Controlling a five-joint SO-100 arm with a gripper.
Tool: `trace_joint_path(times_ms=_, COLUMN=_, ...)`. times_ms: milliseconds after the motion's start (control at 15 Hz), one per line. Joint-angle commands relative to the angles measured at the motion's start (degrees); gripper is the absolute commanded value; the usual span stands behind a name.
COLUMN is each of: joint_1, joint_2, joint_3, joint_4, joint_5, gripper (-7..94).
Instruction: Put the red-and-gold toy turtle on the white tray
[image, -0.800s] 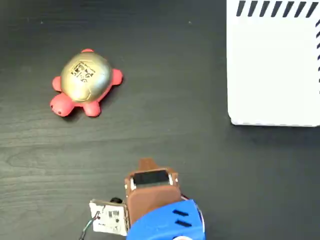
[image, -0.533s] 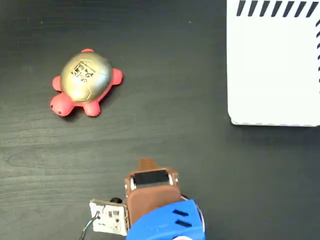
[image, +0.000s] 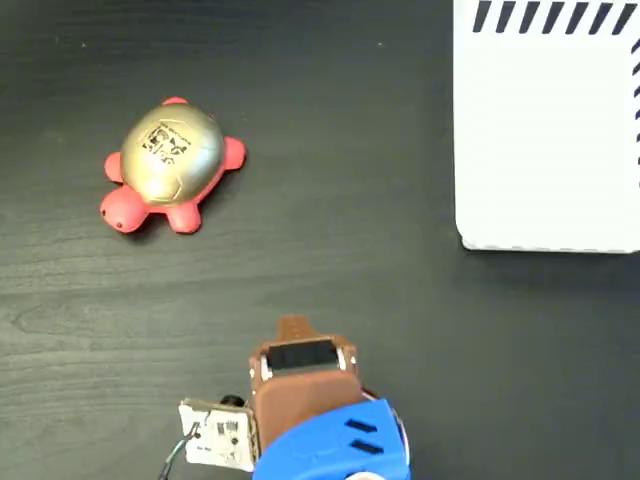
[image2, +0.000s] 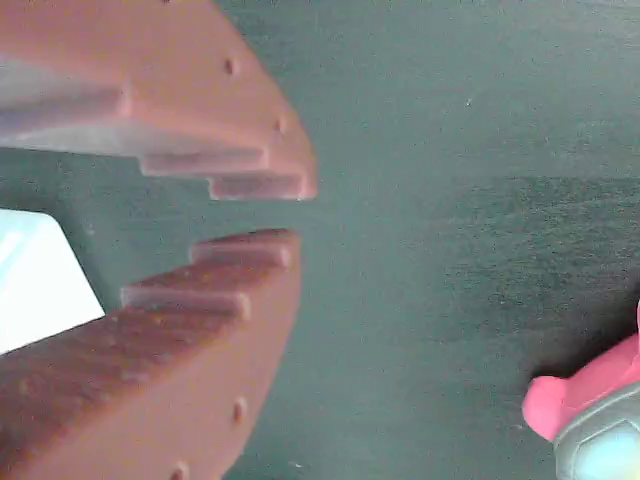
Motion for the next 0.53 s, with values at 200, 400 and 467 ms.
trace_joint_path(times_ms=200, joint_1=-1.14, joint_2=0.0, joint_3=-0.18, joint_4=0.97, joint_5=0.97, gripper=0)
trace_joint_path(times_ms=400, joint_1=-1.41, joint_2=-0.88, joint_3=-0.35, joint_4=0.35, joint_5=0.62, gripper=0)
trace_joint_path(times_ms=467, joint_1=-1.58, joint_2=-4.13, joint_3=-0.88, joint_4=-1.67, joint_5=0.0, gripper=0)
